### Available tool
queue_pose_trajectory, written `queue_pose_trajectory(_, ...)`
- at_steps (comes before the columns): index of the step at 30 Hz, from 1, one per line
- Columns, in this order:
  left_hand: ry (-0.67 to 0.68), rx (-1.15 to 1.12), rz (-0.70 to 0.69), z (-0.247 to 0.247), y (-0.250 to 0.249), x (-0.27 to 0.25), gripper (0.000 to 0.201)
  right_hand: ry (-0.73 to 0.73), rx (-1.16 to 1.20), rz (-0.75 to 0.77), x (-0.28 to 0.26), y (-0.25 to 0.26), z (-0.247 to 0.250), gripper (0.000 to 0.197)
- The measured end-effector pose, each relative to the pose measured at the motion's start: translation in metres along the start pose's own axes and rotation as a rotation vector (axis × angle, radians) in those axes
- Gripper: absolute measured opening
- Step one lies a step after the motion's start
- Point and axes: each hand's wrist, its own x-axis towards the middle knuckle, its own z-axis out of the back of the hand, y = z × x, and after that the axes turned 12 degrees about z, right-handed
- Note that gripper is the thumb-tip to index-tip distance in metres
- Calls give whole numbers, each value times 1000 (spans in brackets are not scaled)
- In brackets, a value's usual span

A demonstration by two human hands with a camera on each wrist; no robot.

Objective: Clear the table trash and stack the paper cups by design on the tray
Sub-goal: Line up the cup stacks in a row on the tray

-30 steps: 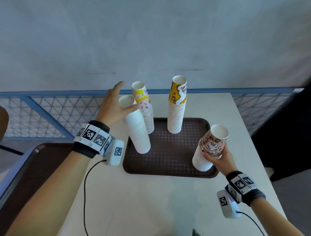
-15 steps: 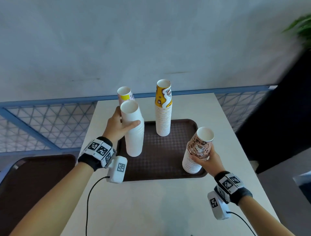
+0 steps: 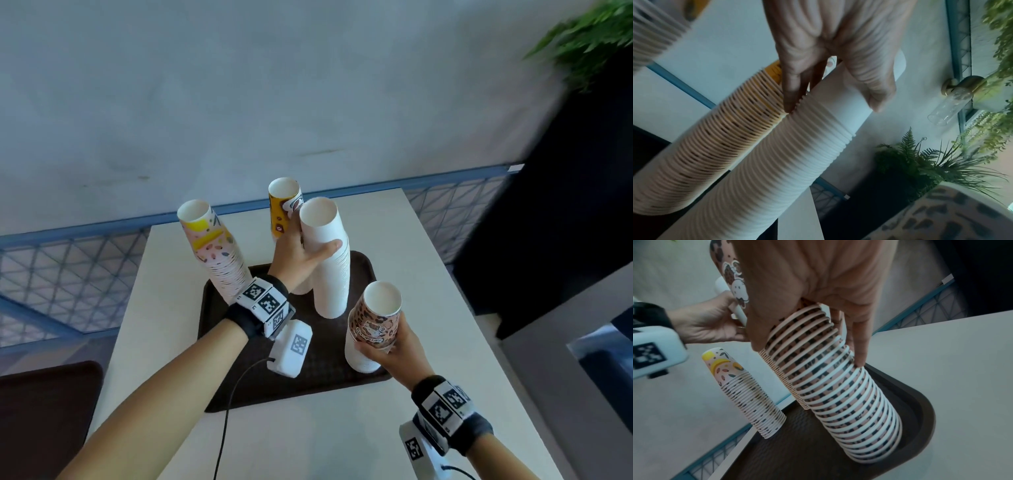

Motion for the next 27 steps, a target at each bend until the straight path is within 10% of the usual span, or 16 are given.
queue_pose_trajectory(16, 237, 174, 270, -61, 98, 11, 93, -5, -29, 3, -1, -9, -1, 79)
queue_pose_trajectory(27, 87, 210, 282, -106, 115, 54, 83, 5, -27, 41, -2, -14, -1, 80)
